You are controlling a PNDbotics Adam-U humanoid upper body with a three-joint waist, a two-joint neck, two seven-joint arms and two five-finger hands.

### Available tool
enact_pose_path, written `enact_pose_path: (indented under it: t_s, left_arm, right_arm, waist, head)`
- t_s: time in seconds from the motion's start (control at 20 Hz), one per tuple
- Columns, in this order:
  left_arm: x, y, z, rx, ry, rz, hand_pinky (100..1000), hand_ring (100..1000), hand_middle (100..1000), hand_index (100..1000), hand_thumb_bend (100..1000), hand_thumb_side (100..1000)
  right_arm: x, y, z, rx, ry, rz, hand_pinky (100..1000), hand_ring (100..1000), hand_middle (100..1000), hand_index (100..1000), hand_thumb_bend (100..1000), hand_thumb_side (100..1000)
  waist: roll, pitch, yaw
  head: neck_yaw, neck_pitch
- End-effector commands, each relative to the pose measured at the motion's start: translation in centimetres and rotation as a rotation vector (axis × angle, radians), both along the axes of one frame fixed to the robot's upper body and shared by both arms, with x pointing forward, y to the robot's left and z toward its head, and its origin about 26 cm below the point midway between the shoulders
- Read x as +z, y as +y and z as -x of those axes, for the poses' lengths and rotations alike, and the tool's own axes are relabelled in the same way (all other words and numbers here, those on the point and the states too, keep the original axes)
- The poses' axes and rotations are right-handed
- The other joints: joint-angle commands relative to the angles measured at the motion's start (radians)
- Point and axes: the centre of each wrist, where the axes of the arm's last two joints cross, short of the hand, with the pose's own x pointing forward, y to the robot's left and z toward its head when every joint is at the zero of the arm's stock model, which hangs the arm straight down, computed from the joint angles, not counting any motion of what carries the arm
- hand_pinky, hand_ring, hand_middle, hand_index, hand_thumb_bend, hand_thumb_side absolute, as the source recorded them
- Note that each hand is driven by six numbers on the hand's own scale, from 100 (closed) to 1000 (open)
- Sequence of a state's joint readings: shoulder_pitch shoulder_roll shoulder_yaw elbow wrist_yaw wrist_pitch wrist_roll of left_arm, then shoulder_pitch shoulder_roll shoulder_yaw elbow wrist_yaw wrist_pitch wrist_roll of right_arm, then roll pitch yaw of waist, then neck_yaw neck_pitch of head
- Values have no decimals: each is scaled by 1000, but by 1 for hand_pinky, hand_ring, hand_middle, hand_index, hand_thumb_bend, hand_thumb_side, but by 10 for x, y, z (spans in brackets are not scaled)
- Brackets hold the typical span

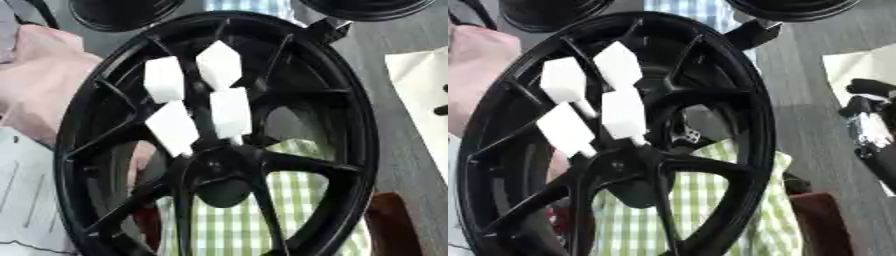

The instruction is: Pull the pin out of the wheel hub.

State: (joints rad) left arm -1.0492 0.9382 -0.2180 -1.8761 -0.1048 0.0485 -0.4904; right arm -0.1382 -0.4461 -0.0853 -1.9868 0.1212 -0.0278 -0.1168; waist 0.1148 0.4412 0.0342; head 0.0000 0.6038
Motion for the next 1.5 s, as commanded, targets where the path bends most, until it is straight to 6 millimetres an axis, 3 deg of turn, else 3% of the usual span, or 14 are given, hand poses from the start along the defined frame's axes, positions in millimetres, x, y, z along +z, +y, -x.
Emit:
enact_pose_path:
  t_s: [0.05,0.3,0.45,0.75,0.85,1.0,1.15,1.3,1.5]
  left_arm:
    - [8,-5,-6,42,35,-121,880,779,760,878,100,247]
    - [12,-24,-23,43,104,-237,891,795,781,889,100,254]
    - [12,-32,-30,42,121,-312,898,806,791,901,163,260]
    - [11,-44,-42,39,153,-367,901,806,790,905,140,355]
    - [9,-47,-45,40,166,-384,905,807,792,912,122,417]
    - [7,-50,-46,33,195,-403,920,812,790,914,134,598]
    - [6,-51,-43,33,194,-419,931,822,787,911,249,750]
    - [3,-51,-39,30,187,-450,946,834,794,922,319,996]
    - [0,-50,-32,28,184,-477,937,831,787,923,342,1000]
  right_arm:
    - [5,-2,2,-6,-9,34,901,629,736,807,100,619]
    - [3,-3,3,-14,0,40,901,629,736,807,100,621]
    - [2,-3,4,-16,2,40,900,629,736,807,100,621]
    - [1,-3,4,-18,6,42,900,629,736,807,100,622]
    - [1,-3,4,-17,6,43,900,629,736,806,100,622]
    - [1,-3,4,-17,7,44,900,629,736,806,100,622]
    - [2,-3,4,-16,6,45,900,629,736,807,100,622]
    - [2,-3,4,-16,7,46,900,629,736,807,100,622]
    - [2,-3,4,-15,6,48,901,629,735,807,100,622]
  waist:
    - [9,-68,4]
    - [9,-70,10]
    - [8,-71,11]
    - [6,-72,14]
    - [6,-72,13]
    - [6,-72,13]
    - [7,-72,12]
    - [8,-71,12]
    - [10,-71,12]
  head:
    - [-7,-15]
    - [-16,-19]
    - [-15,-19]
    - [-10,-21]
    - [-10,-21]
    - [-11,-20]
    - [-12,-18]
    - [-13,-17]
    - [-16,-15]
